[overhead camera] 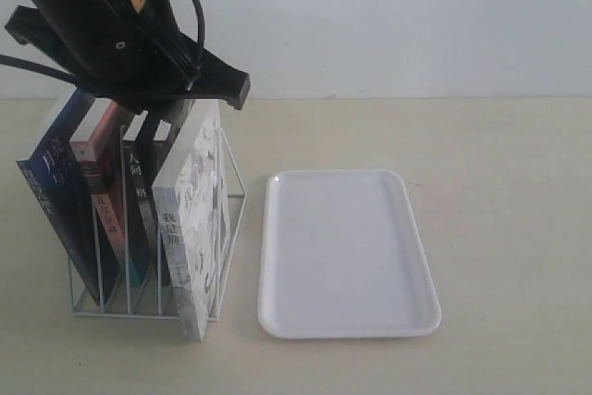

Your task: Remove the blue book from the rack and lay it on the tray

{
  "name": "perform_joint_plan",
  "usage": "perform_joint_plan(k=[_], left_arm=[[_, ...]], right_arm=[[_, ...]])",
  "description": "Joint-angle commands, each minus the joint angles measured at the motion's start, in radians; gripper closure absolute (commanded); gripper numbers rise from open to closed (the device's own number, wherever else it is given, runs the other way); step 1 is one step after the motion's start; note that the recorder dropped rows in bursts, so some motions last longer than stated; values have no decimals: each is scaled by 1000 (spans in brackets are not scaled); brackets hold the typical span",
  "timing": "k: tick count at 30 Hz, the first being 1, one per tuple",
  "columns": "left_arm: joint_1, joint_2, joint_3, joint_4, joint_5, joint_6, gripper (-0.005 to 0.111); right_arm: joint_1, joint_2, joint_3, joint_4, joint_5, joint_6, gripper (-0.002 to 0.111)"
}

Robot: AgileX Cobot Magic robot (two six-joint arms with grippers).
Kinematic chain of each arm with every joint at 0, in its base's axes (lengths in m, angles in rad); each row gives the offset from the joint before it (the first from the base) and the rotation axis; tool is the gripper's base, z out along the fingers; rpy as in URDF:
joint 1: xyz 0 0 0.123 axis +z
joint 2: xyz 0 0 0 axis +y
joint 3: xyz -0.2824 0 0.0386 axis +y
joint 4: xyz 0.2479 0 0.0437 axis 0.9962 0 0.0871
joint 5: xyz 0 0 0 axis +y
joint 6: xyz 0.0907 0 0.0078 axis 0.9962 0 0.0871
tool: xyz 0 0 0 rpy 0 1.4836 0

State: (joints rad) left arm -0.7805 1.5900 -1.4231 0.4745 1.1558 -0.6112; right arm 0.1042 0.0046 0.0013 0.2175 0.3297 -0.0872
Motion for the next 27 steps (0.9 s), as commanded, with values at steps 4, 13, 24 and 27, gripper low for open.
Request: perform_joint_plan(k=[4,13,24,27], left_arm=[[4,-10,-13,14,22,-22,78],[79,-10,-13,-2,-5,-24,78],[85,36,-13,13,-73,-24,78],[99,36,-13,8,-71,-24,78]], right_arm=[[-3,-5,-1,-4,-4,0,108],[-3,-5,-1,-4,-7,0,108],[-3,-5,-1,-4,-7,0,108],[-3,-5,-1,-4,-7,0,108]])
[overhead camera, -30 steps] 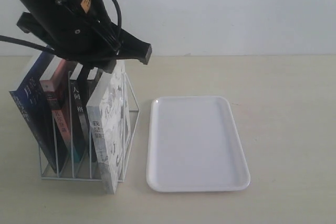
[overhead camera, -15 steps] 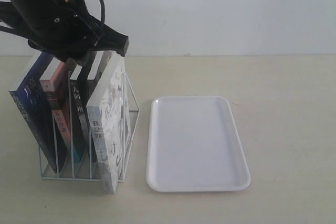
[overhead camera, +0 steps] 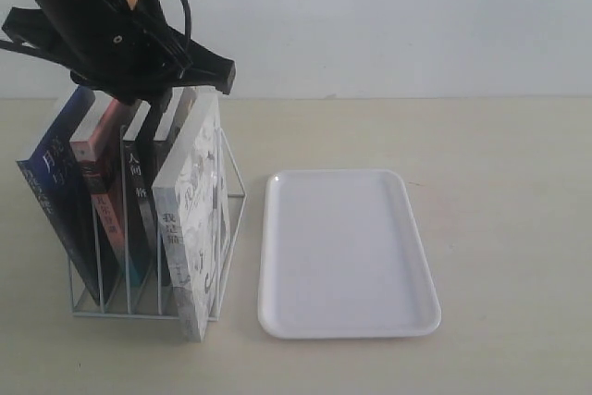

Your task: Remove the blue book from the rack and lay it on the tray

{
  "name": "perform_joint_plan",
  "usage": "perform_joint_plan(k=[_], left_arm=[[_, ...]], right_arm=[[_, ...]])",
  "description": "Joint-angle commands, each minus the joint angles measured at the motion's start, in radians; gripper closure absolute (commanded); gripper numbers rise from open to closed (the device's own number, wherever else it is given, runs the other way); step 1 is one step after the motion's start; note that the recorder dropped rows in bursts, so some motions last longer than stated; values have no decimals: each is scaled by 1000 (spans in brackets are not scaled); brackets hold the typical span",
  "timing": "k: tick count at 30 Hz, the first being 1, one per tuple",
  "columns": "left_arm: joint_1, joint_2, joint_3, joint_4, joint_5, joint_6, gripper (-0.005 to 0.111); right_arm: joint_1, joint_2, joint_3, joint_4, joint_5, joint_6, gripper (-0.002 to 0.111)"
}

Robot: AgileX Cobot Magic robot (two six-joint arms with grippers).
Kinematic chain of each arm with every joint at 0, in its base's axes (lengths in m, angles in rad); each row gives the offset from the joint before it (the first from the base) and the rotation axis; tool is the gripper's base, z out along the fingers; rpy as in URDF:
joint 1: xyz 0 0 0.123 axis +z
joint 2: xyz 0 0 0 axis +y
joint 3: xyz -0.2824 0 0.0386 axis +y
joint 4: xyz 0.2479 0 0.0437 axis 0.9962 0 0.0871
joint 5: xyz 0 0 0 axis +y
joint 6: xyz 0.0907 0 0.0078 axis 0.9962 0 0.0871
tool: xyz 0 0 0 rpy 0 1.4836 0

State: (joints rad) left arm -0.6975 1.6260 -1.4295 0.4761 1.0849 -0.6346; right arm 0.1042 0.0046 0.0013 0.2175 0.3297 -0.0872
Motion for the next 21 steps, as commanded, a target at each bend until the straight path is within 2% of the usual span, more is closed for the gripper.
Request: perform_joint_plan(k=[1,5,21], left_arm=[[21,2,-7,2,8,-1,78],[39,4,-7,-13,16,-1,78],[39,4,32,-23,-45,-1,78]], right_arm=[[-3,-5,-1,-4,-7,0,108],[-3,-5,-1,-4,-7,0,108],[-3,-5,-1,-4,-7,0,108]])
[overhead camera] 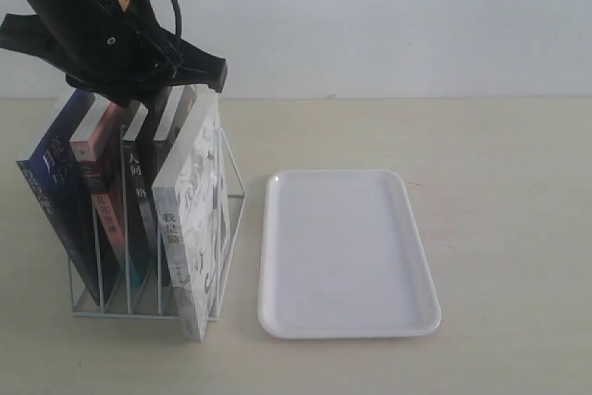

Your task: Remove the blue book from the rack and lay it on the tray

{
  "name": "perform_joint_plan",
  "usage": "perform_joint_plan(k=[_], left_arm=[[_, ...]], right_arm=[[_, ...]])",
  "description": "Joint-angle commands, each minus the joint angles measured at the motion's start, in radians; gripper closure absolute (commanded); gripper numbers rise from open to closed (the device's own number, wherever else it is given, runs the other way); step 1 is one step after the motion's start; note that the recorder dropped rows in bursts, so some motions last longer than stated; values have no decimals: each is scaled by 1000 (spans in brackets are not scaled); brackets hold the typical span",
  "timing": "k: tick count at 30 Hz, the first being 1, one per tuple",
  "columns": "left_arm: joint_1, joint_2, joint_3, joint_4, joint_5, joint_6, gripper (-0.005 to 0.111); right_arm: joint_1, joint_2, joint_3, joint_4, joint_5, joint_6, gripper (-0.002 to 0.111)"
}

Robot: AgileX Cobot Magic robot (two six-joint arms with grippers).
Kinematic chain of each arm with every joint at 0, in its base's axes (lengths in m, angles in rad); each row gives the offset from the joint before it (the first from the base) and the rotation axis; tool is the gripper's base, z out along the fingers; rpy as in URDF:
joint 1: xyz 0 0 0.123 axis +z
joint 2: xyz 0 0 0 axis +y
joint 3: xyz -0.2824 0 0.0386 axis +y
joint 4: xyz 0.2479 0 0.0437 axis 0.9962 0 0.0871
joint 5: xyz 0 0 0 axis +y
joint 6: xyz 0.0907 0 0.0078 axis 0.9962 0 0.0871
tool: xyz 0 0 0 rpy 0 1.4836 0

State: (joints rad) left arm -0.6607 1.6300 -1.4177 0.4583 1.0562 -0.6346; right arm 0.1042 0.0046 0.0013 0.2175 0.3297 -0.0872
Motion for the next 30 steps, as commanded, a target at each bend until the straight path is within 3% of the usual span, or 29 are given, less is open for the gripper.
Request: perform_joint_plan(k=[1,16,26,30], left_arm=[[2,0,22,-4,-17,-1,78],[7,4,23,27,-86,-1,78],[82,24,23,41,-93,-1,78],[82,24,23,32,-111,15,78]], right_arm=[[-3,-5,-1,-4,-7,0,108],[-3,-5,-1,-4,-7,0,108],[-3,-5,-1,-4,-7,0,108],[-3,-5,-1,-4,-3,0,108]])
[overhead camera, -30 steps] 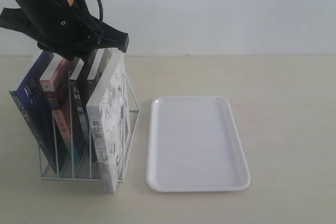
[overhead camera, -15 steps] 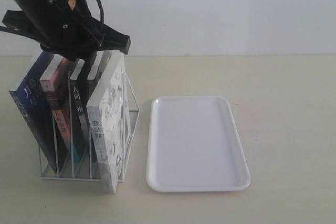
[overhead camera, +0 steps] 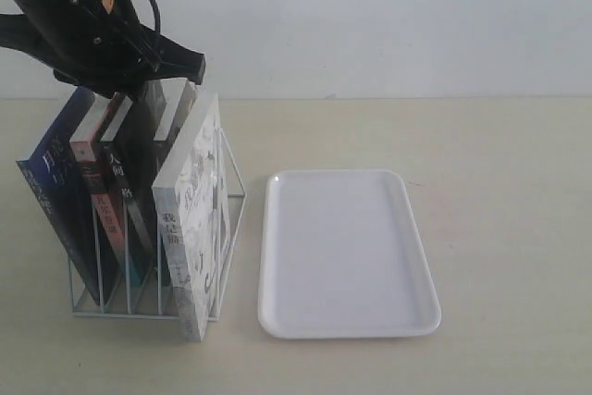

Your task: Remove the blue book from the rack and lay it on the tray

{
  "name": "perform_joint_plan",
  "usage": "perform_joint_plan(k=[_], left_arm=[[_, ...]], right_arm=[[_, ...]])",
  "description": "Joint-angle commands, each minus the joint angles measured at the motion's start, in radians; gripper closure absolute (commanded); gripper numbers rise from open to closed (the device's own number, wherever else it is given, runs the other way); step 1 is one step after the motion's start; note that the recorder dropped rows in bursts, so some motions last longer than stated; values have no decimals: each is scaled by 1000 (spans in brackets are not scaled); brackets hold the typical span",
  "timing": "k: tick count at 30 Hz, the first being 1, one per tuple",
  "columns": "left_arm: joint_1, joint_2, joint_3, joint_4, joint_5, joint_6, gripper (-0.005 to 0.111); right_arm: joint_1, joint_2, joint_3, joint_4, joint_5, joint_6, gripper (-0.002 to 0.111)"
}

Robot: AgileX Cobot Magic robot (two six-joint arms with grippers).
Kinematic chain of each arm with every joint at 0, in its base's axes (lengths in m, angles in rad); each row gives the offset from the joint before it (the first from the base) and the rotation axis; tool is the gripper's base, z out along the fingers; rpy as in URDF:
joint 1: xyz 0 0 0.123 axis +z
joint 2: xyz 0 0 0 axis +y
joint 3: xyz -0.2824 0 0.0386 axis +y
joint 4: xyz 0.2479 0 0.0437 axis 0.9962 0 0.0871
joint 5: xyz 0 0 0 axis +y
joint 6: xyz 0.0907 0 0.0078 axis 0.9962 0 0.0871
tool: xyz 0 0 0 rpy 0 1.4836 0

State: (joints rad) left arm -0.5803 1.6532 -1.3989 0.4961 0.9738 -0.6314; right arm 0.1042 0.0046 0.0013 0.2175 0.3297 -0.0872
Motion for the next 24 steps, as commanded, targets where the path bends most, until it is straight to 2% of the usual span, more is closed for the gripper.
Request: perform_joint_plan(k=[1,13,15,16,18,24], left_arm=[[1,1,4,-17,-38,21,78],[1,66,4,-32,-66,23,78],[1,66,2,-28,-70,23,85],[1,66,2,-25,-70,23,94],[1,66,2,-25,-68,23,102],[1,48,-2,-28,-56,23,102]], right_arm=[[-3,-5,-1,-4,-6,0,108],[-3,-5,-1,-4,-6,0,108],[-3,-5,-1,-4,-6,0,108],[-3,-5,-1,-4,-6,0,108],[-3,-5,-1,-4,-6,0,108],[-3,-5,-1,-4,-6,0,108]])
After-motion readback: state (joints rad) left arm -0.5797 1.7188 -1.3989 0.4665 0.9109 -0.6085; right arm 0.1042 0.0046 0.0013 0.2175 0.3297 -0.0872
